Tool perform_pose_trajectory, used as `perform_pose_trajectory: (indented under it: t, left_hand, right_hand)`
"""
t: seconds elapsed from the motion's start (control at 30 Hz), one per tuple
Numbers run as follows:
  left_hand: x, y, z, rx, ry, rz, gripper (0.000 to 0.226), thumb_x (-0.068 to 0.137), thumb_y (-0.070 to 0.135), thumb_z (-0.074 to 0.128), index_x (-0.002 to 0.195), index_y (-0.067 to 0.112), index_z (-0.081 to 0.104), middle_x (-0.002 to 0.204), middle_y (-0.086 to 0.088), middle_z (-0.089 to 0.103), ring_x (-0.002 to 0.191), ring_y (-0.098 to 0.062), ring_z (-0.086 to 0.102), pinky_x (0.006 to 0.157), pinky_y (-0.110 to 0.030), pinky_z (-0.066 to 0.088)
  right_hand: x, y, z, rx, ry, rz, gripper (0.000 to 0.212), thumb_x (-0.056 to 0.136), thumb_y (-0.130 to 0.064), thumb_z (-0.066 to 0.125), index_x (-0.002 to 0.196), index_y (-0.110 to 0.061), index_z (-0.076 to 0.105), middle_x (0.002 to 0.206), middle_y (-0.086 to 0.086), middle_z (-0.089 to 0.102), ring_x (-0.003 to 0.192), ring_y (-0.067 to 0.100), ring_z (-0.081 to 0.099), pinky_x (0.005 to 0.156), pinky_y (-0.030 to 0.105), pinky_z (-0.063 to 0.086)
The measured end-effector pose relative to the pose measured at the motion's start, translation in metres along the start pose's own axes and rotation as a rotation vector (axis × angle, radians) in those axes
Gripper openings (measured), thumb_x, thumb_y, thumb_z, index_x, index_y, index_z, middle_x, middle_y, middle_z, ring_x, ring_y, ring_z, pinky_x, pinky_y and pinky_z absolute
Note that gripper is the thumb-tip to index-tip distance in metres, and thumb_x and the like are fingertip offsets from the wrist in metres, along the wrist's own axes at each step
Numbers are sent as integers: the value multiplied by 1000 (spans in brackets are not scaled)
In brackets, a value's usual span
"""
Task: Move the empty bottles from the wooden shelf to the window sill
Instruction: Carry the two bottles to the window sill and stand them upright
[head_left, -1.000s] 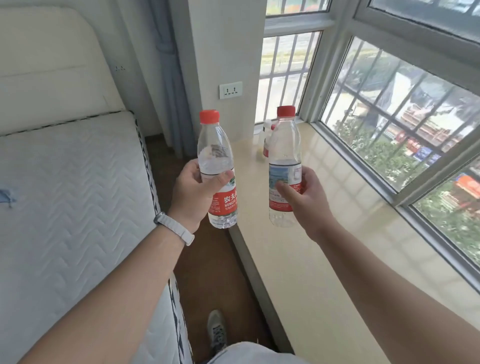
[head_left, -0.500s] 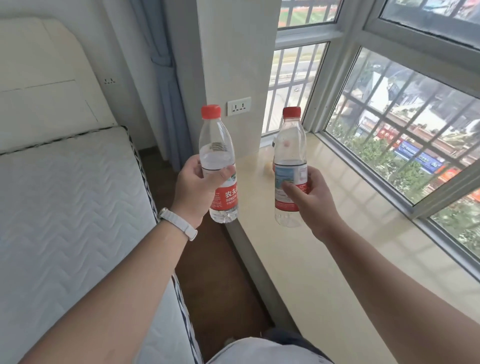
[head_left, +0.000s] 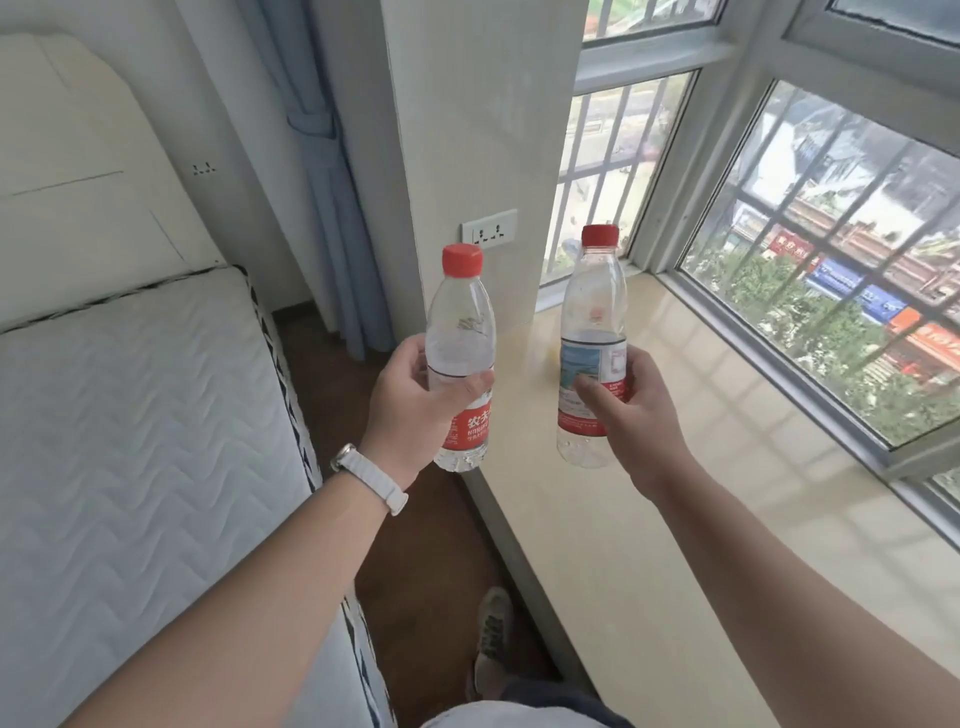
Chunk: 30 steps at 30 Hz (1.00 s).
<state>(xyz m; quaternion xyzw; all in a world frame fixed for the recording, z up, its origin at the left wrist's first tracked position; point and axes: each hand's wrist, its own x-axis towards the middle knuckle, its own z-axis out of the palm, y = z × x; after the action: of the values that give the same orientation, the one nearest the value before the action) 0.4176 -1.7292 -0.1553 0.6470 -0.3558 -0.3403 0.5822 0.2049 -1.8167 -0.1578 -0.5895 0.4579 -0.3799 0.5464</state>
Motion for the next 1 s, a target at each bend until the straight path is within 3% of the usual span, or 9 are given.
perform_pose_trajectory:
  t: [0.17,0.3,0.43,0.6,0.7,0.8,0.9,1.0]
  left_hand:
    - [65,5,14,34,-37,-40,50,73,25,90,116,21,64,107,5,75,97,-12,73,81,-34,59]
    - [104,11,27,35,-71,-56,57,66,35,92,114,24,65,107,5,76,97,-14,73,81,-36,60]
    - [136,17,43,43,-135,-44,50,73,26,90,116,21,65,106,2,76,95,-16,74,81,-39,61]
    - [172,24,75,28,-252,-59,58,63,38,89,115,24,65,106,1,75,96,-19,74,83,-43,61]
    - [191,24,99,55,-365,-66,55,67,35,89,115,25,65,107,1,75,98,-18,73,84,-43,59]
    - [210,21,123,47,-460,-79,41,76,18,87,111,19,65,97,3,76,90,-14,75,74,-31,58]
    - [230,14,147,30,-584,-88,37,80,6,81,111,12,63,88,9,77,82,-11,75,65,-21,56]
    - [251,-1,163,50,-701,-123,45,77,10,86,115,11,64,102,-2,77,94,-21,75,79,-38,59]
  right_hand:
    - [63,3,5,49,7,12,33,84,-21,73,109,-33,56,100,-3,69,88,8,71,77,31,56]
    - [102,7,0,78,28,28,31,86,-18,72,109,-31,57,101,-1,70,89,10,71,78,32,56]
    - [124,5,-9,79,75,44,33,89,-12,71,114,-28,56,105,0,68,89,7,70,73,24,55]
    - [141,5,-34,84,152,88,36,85,-19,74,114,-30,56,109,2,70,96,15,72,82,36,59]
    - [145,4,-47,86,210,99,35,88,-9,72,112,-27,54,104,-3,70,88,4,70,72,22,58]
    - [145,6,-55,96,267,128,40,86,2,69,108,-25,49,89,-15,73,76,-4,67,61,13,53]
    - [143,9,-60,88,385,183,50,70,-16,73,112,-26,47,101,-7,68,79,-4,66,66,16,54]
    - [136,18,-61,99,499,247,51,66,-20,70,111,-30,47,105,-2,65,83,-1,66,70,18,55]
